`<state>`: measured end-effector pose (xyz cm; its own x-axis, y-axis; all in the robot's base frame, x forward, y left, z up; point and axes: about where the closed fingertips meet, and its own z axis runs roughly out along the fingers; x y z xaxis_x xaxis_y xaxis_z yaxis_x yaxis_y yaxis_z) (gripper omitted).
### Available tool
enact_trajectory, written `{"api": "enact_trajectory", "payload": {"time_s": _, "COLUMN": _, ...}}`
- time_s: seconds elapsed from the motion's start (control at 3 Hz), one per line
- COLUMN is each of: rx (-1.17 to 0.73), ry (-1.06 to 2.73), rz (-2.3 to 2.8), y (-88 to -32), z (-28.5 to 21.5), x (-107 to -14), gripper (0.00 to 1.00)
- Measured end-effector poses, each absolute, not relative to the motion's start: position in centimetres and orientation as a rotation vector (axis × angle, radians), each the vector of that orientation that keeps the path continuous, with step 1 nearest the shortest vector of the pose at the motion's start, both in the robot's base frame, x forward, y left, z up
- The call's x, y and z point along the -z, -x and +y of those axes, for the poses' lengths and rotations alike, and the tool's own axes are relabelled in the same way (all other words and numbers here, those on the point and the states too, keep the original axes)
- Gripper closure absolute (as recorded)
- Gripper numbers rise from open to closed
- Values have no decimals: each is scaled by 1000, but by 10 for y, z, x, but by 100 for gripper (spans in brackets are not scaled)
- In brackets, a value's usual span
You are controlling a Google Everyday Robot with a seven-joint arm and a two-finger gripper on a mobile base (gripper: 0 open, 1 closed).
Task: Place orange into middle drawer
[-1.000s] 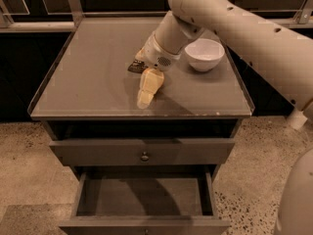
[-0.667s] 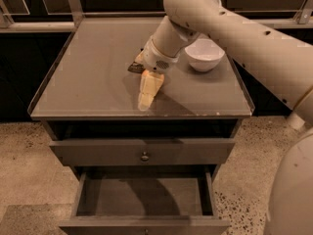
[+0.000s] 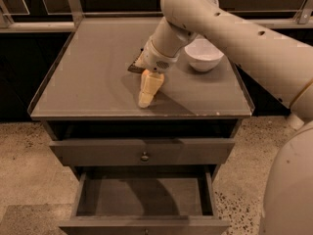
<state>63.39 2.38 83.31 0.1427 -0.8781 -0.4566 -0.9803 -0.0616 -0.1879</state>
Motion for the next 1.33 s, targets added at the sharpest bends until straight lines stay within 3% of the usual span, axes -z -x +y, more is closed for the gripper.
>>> {"api": "enact_trajectory", "payload": {"time_s": 1.0, "rx": -306, "ry": 1981, "rz": 1775, "y": -634, "z": 24, "x": -833, "gripper": 88}}
{"api": "enact_trajectory", "payload": {"time_s": 1.33, "rx": -306, "ry": 1981, "rz": 1775, "y": -634, "z": 24, "x": -833, "gripper": 100}}
